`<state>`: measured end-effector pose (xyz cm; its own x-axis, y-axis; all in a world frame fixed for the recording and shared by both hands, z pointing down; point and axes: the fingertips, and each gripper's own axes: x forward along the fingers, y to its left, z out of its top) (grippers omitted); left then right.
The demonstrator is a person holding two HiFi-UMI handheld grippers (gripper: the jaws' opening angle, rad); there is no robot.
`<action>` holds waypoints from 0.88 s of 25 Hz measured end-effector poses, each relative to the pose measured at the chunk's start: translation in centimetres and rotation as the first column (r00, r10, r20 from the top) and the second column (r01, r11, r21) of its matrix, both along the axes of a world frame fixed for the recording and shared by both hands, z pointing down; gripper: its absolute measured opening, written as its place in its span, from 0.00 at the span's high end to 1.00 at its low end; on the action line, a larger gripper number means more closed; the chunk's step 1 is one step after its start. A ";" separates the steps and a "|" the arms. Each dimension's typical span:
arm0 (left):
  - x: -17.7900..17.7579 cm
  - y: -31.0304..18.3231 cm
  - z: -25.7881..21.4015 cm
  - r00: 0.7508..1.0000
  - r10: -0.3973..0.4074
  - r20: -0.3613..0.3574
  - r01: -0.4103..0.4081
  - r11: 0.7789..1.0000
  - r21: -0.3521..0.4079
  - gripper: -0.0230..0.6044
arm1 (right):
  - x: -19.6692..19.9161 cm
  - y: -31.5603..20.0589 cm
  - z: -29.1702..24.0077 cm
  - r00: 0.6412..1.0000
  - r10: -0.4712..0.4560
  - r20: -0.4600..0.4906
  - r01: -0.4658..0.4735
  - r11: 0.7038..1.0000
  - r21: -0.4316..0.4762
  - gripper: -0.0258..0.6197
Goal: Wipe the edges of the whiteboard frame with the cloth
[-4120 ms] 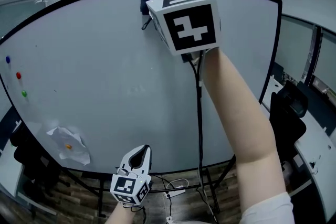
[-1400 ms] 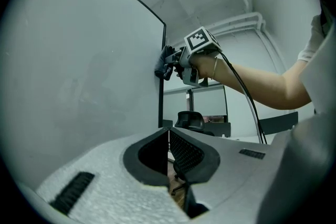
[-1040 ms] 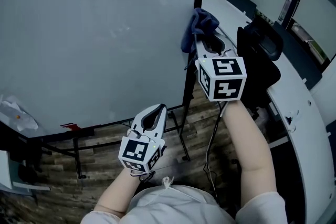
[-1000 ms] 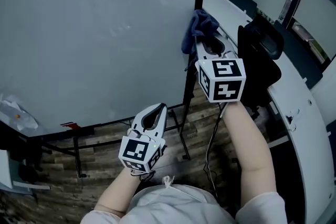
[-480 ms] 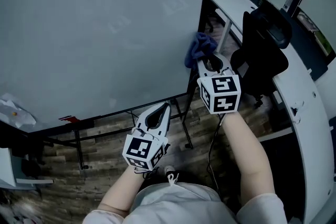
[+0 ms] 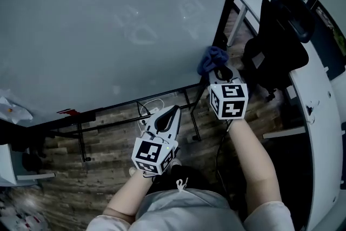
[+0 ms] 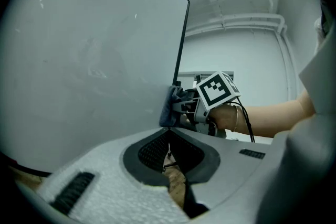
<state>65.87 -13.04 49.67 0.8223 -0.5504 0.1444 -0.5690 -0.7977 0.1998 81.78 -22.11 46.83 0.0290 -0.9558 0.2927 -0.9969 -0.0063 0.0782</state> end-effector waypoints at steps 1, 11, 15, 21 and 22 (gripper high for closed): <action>-0.1 -0.2 0.6 1.000 -0.004 0.002 0.004 1.000 -0.008 0.93 | 0.0 0.0 1.2 1.000 0.005 0.010 -0.005 1.000 -0.018 0.86; -0.1 -1.0 7.4 1.000 -0.020 0.012 0.021 0.995 -0.093 0.93 | 0.1 0.0 12.2 0.997 0.044 0.063 -0.030 0.979 -0.199 0.86; -1.4 -0.8 9.9 0.999 -0.050 0.022 0.053 0.988 -0.148 0.93 | -0.2 0.2 16.2 0.996 0.062 0.071 -0.041 0.966 -0.257 0.86; -4.8 -2.0 11.1 0.992 -0.121 0.033 0.125 0.978 -0.166 0.93 | -1.8 0.0 18.5 0.994 0.091 0.060 -0.069 0.953 -0.295 0.86; -5.4 -2.3 11.2 0.991 -0.134 0.028 0.137 0.976 -0.170 0.93 | -2.1 -0.1 18.5 0.994 0.096 0.057 -0.076 0.953 -0.295 0.86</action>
<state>60.49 -15.36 60.85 0.7386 -0.6226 0.2584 -0.6737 -0.6680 0.3162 79.64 -22.22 65.37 0.0770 -0.8231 0.5627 -0.9966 -0.0796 0.0200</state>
